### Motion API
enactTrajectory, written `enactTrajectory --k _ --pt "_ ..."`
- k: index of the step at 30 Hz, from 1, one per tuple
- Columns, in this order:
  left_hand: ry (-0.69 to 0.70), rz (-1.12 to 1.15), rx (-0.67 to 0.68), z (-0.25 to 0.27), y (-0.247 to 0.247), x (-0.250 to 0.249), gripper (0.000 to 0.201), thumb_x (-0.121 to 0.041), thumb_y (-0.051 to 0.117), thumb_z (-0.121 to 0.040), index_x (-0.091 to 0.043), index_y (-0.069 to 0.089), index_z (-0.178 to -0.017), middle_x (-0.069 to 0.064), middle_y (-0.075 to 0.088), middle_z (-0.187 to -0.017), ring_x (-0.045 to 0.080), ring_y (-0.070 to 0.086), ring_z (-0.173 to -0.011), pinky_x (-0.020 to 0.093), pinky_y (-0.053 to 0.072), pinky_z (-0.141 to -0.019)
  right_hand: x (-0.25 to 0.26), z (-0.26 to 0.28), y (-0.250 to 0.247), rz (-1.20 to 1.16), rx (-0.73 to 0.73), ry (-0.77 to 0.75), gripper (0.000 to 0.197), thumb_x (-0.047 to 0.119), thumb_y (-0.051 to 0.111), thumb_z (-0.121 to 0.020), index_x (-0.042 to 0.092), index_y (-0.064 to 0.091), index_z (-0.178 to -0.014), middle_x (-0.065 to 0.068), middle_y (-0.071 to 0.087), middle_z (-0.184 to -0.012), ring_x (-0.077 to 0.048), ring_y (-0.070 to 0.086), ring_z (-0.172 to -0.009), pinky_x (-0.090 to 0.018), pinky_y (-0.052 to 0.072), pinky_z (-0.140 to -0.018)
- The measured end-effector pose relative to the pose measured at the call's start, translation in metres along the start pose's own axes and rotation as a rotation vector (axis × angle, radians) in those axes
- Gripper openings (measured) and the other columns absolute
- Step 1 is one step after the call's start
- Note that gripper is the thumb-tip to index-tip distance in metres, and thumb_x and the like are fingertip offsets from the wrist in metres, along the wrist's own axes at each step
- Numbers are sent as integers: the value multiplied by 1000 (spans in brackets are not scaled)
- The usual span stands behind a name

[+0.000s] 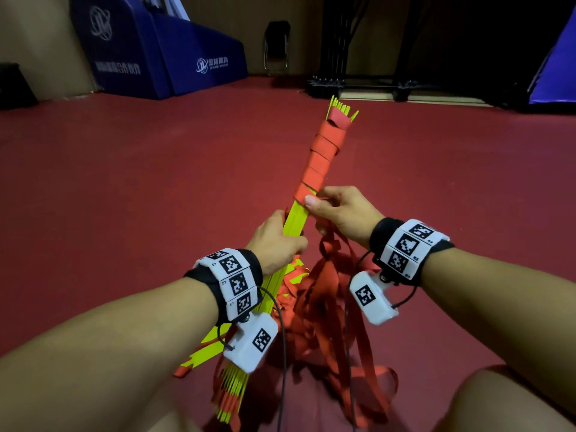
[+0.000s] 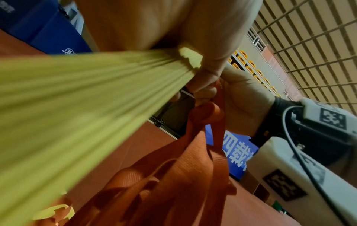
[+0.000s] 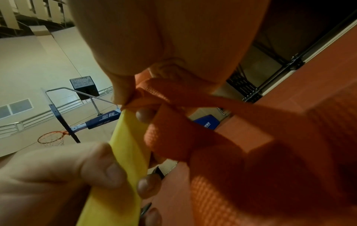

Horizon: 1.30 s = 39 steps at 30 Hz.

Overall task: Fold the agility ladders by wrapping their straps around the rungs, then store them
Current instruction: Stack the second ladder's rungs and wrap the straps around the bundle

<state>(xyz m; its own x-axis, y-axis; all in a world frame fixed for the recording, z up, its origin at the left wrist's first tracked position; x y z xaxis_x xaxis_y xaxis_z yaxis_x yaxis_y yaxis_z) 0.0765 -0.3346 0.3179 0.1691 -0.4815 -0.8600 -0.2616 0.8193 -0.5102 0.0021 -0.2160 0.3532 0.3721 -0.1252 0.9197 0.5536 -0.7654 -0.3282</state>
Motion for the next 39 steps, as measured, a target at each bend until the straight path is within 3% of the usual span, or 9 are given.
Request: enactTrajectory --k 4,7,11,17,23,25,30,32,39 --pt "8 146 -6 -4 -1 1 36 -29 66 -50 -9 67 -81 10 71 -74 21 59 -60 49 56 -65 0 -1 -7 75 -10 -26 42 30 57 -100 -12 62 -93 -11 50 -67 -13 44 -56 -24 41 -52" --pt "-6 208 59 1 3 -3 28 -27 60 -43 -14 69 -66 12 71 -76 21 58 -65 38 46 -64 0 -1 -7 200 -2 -68 41 31 57 -100 -2 60 -75 12 48 -56 -3 37 -53 -21 31 -54" --pt "-19 357 117 6 11 -8 24 -15 53 -56 -11 57 -79 10 59 -68 27 58 -62 37 47 -63 -6 0 -5 239 -5 -72 47 40 60 -96 -2 59 -74 0 47 -60 -11 38 -57 -30 31 -56" --pt "48 369 -2 1 2 -7 50 -68 65 -69 -21 68 -85 2 58 -59 24 55 -52 36 46 -56 -8 2 0 145 78 -51 22 16 66 -95 -5 64 -89 -8 61 -77 -17 55 -71 -37 48 -70" --pt "46 306 -143 -5 -15 -2 36 -46 67 -93 -13 69 -79 6 60 -58 24 57 -47 33 48 -52 -12 6 7 -1 113 55 35 -4 79 -77 11 59 -101 -5 57 -94 -18 54 -86 -35 51 -84" --pt "31 344 -172 -6 -19 -1 37 -44 67 -93 -13 66 -72 8 60 -58 23 56 -47 31 47 -50 -20 7 11 107 120 134 43 -2 82 -75 13 52 -102 -2 57 -95 -19 57 -86 -38 54 -85" --pt "3 424 -195 -9 -21 3 36 -40 66 -92 -11 67 -71 10 60 -59 23 55 -46 30 46 -51 -30 17 30 528 299 189 51 22 89 -72 11 51 -104 3 57 -91 -11 53 -75 -20 45 -67" --pt "-4 426 -179 -8 -20 3 40 -40 66 -92 -4 68 -75 9 59 -59 23 55 -46 29 46 -50 -31 16 34 576 323 184 50 25 89 -71 11 52 -103 3 58 -88 -13 53 -75 -28 47 -71" --pt "20 337 -253 -11 -28 3 44 -46 68 -86 -5 65 -70 10 58 -57 23 55 -44 36 48 -52 -31 10 30 678 289 107 39 10 71 -80 10 62 -117 -2 67 -96 -19 58 -84 -25 42 -73"
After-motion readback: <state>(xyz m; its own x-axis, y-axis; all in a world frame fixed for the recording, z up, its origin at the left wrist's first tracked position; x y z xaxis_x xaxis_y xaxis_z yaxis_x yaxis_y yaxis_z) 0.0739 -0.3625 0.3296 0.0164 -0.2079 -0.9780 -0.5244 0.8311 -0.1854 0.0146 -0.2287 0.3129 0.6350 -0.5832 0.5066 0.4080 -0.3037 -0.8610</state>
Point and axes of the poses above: each hand's wrist, its own z-axis away from the middle knuckle, its own y-axis out of the palm, x = y × z, the point moved 7 cm from there along -z, towards the middle knuckle
